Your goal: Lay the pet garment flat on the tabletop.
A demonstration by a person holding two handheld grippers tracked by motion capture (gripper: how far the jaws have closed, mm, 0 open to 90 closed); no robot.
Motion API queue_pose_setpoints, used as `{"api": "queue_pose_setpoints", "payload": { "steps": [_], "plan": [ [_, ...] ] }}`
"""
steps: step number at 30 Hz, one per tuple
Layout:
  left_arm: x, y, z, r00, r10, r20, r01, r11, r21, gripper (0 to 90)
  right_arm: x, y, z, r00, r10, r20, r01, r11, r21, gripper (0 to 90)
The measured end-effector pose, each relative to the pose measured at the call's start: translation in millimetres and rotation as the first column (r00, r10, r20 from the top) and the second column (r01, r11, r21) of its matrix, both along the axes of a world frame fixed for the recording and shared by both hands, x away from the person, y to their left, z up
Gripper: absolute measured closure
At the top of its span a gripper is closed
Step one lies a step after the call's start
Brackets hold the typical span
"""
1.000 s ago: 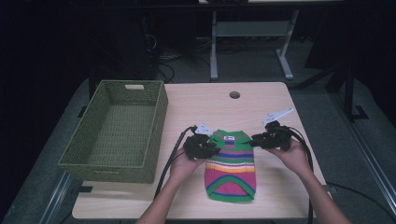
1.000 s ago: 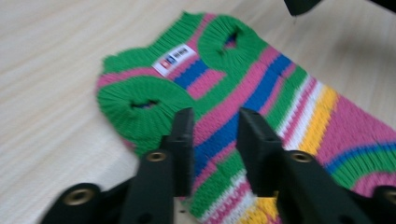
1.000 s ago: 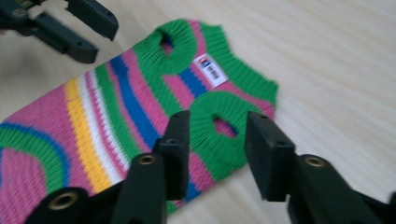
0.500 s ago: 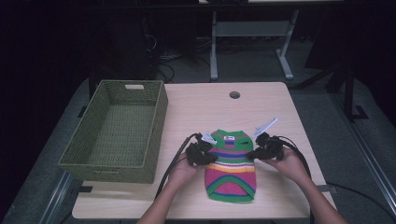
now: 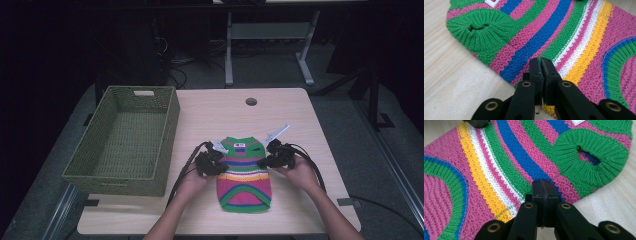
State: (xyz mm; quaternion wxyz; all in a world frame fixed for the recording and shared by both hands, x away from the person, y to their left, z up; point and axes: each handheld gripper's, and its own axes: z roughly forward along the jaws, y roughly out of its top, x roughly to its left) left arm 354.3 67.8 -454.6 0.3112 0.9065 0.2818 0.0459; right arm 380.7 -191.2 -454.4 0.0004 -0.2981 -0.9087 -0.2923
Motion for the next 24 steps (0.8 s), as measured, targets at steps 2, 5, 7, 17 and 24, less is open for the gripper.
{"api": "queue_pose_setpoints", "payload": {
  "steps": [2, 5, 7, 17, 24],
  "plan": [
    [0.6, 0.8, -0.4, 1.0000, 0.006, 0.002, -0.006, 1.0000, -0.004, 87.4, 0.4, -0.2, -0.8, 1.0000, -0.007, -0.003, 0.008, 1.000, 0.011, 89.5],
    [1.1, 1.8, -0.5, 1.0000, 0.010, -0.003, -0.010, 0.9999, -0.011, 86.0, 1.8, -2.0, -2.3, 0.9999, -0.011, -0.009, 0.011, 0.999, 0.030, 89.0],
    [-0.2, 1.9, 1.4, 0.9999, 0.012, 0.001, -0.012, 0.9999, -0.011, 84.0, 1.6, -3.1, -1.7, 0.9997, -0.017, -0.017, 0.017, 0.999, 0.038, 85.4],
    [-2.2, 8.5, 8.7, 0.9995, 0.022, 0.021, -0.022, 0.9991, -0.036, 73.2, -3.6, -9.0, 6.7, 0.9996, -0.028, 0.009, 0.028, 0.996, 0.083, 69.0],
    [-4.8, 13.4, 14.4, 0.9985, 0.044, 0.034, -0.042, 0.9978, -0.052, 63.0, -2.1, -15.5, 8.2, 0.9983, -0.058, 0.000, 0.058, 0.992, 0.108, 59.8]
  ]
}}
